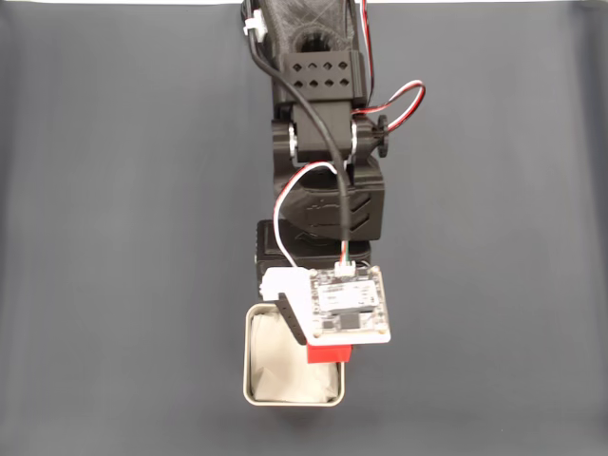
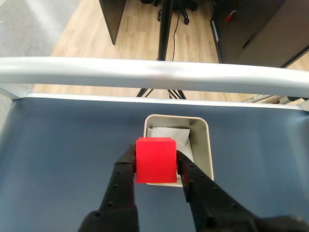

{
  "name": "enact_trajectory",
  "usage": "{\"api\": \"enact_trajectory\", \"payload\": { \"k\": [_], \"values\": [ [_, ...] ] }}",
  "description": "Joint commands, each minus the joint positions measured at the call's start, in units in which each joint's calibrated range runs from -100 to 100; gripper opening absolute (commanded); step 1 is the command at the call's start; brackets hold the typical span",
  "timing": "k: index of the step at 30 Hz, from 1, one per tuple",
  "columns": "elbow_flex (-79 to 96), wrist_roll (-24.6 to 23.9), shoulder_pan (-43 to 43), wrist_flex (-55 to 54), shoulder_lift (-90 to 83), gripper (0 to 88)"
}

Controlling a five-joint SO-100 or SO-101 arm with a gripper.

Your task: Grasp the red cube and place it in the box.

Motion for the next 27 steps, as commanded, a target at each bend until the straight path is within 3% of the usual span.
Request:
{"api": "enact_trajectory", "payload": {
  "k": [1,27],
  "values": [
    [-2.94,-0.05,1.04,-0.37,-0.65,3.6],
    [-4.85,0.15,2.60,-1.76,1.95,4.1]
  ]
}}
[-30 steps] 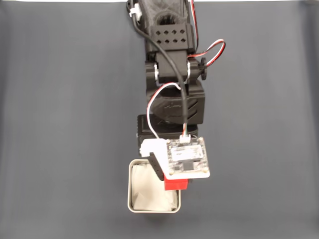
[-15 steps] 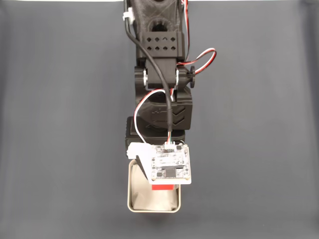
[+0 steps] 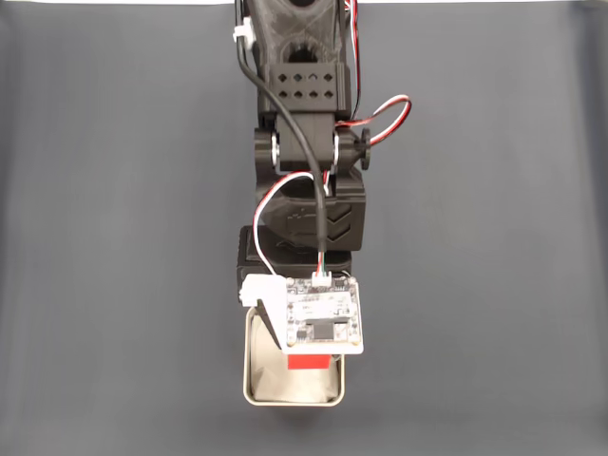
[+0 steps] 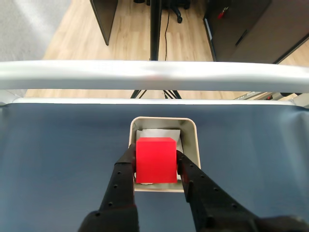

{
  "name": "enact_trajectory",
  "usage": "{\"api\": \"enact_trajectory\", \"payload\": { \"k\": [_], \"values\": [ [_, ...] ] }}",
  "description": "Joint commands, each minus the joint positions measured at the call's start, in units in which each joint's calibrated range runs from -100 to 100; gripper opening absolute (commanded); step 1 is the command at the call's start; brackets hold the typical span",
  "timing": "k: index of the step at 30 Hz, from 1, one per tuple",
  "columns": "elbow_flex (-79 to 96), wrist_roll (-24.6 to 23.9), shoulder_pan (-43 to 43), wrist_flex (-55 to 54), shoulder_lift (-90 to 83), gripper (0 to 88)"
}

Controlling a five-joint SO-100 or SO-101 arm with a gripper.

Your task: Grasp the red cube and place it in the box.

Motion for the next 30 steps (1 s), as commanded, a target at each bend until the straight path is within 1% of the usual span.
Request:
{"api": "enact_trajectory", "payload": {
  "k": [1,18,20,22,26,28,30],
  "values": [
    [-3.22,0.05,0.60,-1.45,-0.66,4.1],
    [-3.95,0.20,1.10,-2.27,-0.14,4.2],
    [-3.95,0.24,1.17,-2.76,-0.05,5.5],
    [-3.95,0.05,1.24,-3.50,0.12,10.4],
    [-3.95,-0.24,1.31,-3.66,0.21,30.7],
    [-3.86,-0.10,1.31,-3.66,0.21,35.2],
    [-3.86,0.10,1.31,-3.41,0.21,37.6]
  ]
}}
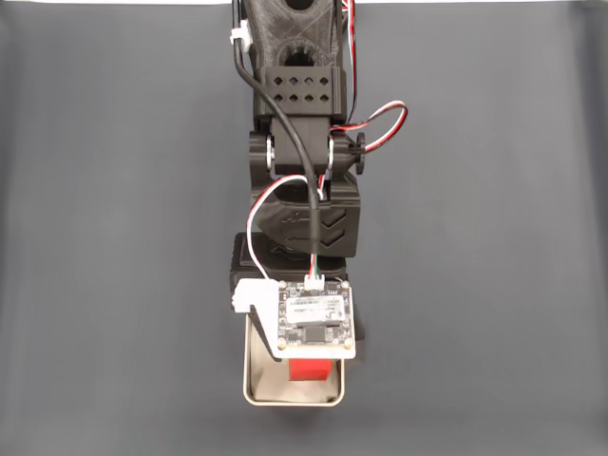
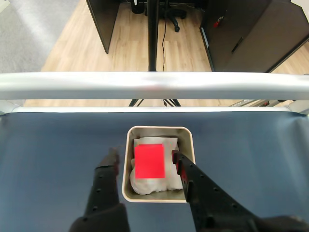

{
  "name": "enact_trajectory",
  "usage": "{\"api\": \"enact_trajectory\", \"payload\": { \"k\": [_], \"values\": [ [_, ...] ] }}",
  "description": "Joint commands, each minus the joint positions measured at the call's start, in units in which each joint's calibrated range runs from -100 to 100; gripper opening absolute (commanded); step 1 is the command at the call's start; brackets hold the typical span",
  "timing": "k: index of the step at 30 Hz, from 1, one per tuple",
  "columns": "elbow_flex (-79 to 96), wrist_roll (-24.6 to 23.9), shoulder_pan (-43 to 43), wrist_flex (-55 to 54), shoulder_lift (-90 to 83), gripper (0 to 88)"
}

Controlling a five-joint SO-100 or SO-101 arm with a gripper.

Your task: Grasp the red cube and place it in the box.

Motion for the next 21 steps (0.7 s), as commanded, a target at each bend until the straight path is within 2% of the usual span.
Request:
{"api": "enact_trajectory", "payload": {
  "k": [1,7,21],
  "values": [
    [-2.78,0.10,0.49,-0.87,-0.66,38.5],
    [-2.41,0.20,0.49,-1.20,-0.66,41.7],
    [-2.32,0.10,0.49,-2.51,-0.57,41.9]
  ]
}}
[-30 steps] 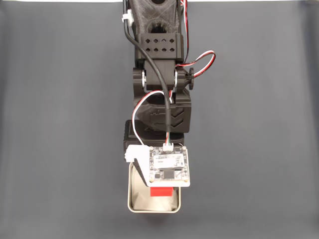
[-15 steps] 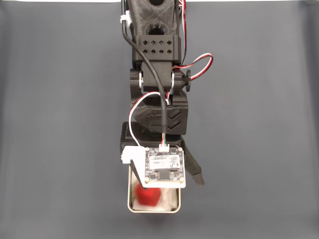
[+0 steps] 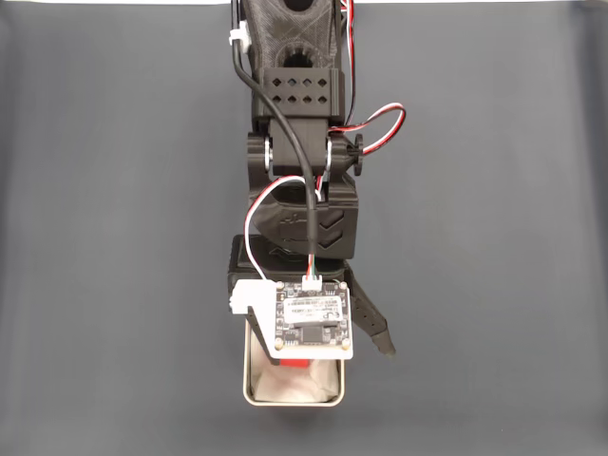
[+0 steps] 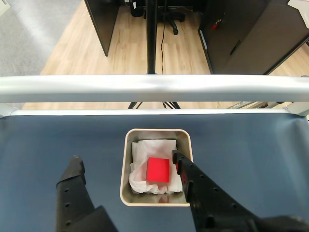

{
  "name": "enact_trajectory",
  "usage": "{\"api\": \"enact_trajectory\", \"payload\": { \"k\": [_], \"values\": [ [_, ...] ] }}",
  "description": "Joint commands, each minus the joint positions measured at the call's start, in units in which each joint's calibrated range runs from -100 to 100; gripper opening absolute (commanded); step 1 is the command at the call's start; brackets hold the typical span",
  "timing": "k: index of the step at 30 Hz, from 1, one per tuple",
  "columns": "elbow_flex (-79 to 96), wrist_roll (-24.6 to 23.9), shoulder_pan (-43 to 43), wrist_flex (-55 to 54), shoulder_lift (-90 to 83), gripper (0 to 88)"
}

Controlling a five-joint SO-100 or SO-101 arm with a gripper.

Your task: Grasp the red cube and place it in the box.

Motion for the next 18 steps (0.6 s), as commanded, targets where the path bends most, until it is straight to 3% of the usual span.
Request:
{"api": "enact_trajectory", "payload": {
  "k": [1,13,14,18],
  "values": [
    [-2.32,0.05,0.42,-1.32,-0.57,42.0],
    [-2.32,-0.29,0.42,-1.56,-0.66,39.0],
    [-2.32,-0.29,0.42,-1.56,-0.75,35.0],
    [-2.32,-1.27,0.14,-2.54,-3.00,0.4]
  ]
}}
